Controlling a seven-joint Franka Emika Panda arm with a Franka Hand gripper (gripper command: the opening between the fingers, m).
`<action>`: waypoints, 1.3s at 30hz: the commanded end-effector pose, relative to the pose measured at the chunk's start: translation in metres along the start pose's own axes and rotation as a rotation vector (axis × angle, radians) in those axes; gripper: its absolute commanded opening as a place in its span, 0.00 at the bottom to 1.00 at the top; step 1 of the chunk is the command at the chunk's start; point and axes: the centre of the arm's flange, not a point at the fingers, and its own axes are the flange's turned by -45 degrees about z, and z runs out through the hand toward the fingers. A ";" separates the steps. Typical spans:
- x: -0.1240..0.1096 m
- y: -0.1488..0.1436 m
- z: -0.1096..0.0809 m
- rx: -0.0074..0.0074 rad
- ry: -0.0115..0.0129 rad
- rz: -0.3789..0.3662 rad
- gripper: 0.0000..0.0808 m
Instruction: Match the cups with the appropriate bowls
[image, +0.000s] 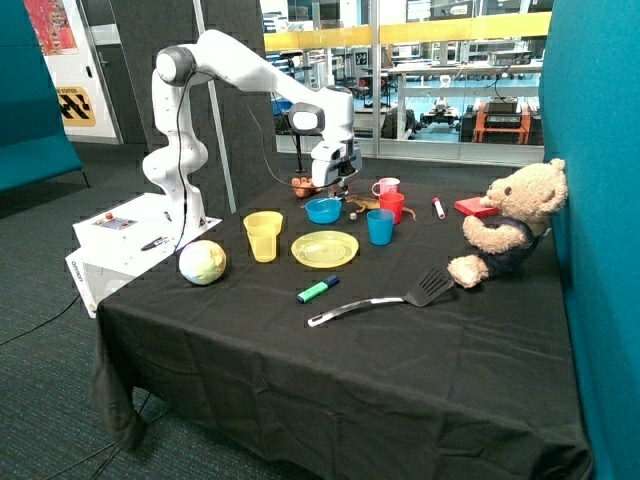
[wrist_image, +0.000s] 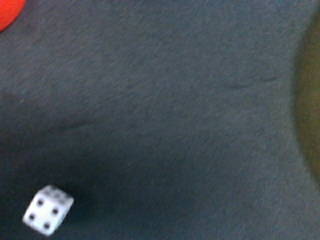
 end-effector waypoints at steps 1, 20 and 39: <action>0.015 0.016 0.010 0.0004 -0.0033 0.066 0.64; 0.044 0.023 -0.006 0.0003 -0.0033 0.081 0.63; 0.082 0.023 -0.036 0.0004 -0.0033 0.049 0.62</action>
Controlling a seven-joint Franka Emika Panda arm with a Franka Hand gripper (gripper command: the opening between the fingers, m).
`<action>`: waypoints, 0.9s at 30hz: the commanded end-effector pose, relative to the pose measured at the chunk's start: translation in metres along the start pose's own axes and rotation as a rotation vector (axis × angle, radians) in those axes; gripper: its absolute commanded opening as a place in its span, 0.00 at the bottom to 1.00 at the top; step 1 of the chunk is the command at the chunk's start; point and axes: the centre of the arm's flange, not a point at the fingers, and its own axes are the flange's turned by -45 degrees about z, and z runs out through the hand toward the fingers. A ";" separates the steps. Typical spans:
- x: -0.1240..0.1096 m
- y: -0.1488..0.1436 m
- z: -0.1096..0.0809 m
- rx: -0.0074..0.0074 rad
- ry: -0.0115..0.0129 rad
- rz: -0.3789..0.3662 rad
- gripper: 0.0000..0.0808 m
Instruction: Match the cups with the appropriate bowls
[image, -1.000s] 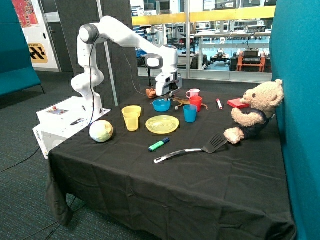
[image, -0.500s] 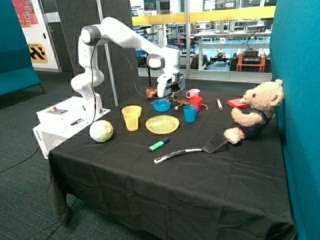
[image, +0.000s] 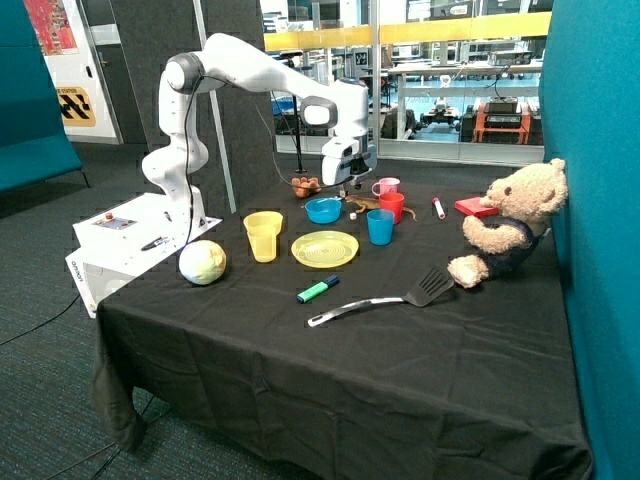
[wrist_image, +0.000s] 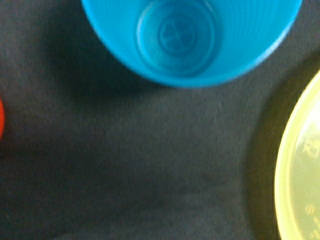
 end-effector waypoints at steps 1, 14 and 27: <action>0.026 0.002 -0.011 0.0007 -0.0039 -0.010 0.62; 0.035 0.012 -0.003 0.0007 -0.0039 -0.016 0.60; 0.058 0.031 0.011 0.0007 -0.0039 -0.017 0.61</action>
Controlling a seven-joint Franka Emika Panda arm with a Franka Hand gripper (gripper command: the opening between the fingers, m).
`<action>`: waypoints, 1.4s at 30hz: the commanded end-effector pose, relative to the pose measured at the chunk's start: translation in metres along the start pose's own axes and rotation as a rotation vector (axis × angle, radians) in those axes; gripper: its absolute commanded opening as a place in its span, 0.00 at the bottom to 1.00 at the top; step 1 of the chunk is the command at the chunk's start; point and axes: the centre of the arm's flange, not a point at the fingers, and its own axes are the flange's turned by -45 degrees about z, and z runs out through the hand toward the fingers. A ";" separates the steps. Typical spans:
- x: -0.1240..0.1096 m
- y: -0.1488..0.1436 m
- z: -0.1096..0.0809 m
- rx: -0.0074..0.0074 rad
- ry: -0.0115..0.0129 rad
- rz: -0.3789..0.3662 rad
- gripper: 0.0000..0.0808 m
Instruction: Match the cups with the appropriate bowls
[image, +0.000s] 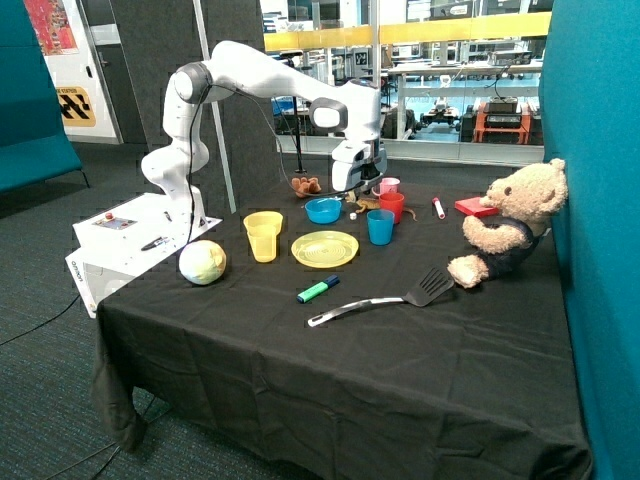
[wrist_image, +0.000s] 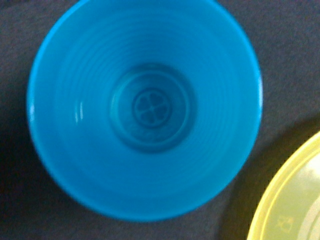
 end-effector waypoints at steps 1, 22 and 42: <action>0.015 0.013 0.008 0.0007 0.0021 -0.001 0.61; 0.016 0.016 0.031 0.0007 0.0021 -0.020 0.61; 0.028 -0.005 0.038 0.0006 0.0021 -0.043 0.61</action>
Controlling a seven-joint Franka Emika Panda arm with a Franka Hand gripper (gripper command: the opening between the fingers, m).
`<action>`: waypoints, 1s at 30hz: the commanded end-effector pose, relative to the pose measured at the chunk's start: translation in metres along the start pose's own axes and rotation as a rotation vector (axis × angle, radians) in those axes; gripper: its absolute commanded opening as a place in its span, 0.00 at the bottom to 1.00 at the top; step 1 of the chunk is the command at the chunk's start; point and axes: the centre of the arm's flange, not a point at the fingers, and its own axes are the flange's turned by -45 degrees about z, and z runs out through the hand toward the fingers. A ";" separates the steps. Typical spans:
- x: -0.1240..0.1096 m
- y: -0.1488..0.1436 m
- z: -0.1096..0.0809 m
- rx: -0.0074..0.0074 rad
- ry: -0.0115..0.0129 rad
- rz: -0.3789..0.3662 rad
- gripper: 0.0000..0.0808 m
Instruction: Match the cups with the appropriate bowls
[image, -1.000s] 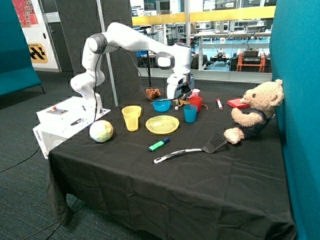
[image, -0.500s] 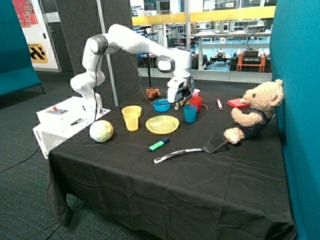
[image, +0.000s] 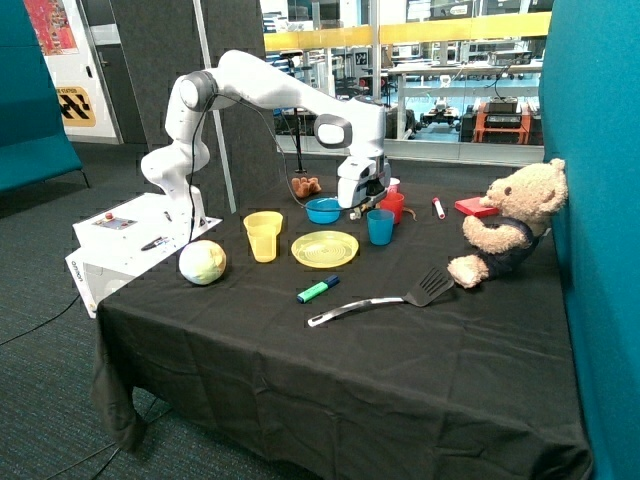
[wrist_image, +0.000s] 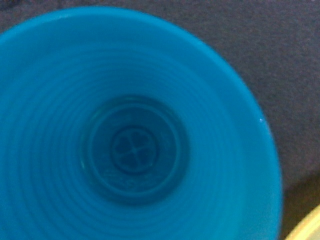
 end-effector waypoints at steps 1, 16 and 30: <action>0.008 -0.014 0.004 -0.0032 -0.0042 -0.012 0.61; 0.006 -0.008 0.018 -0.0031 -0.0042 -0.027 0.61; 0.005 -0.005 0.021 -0.0031 -0.0042 -0.034 0.59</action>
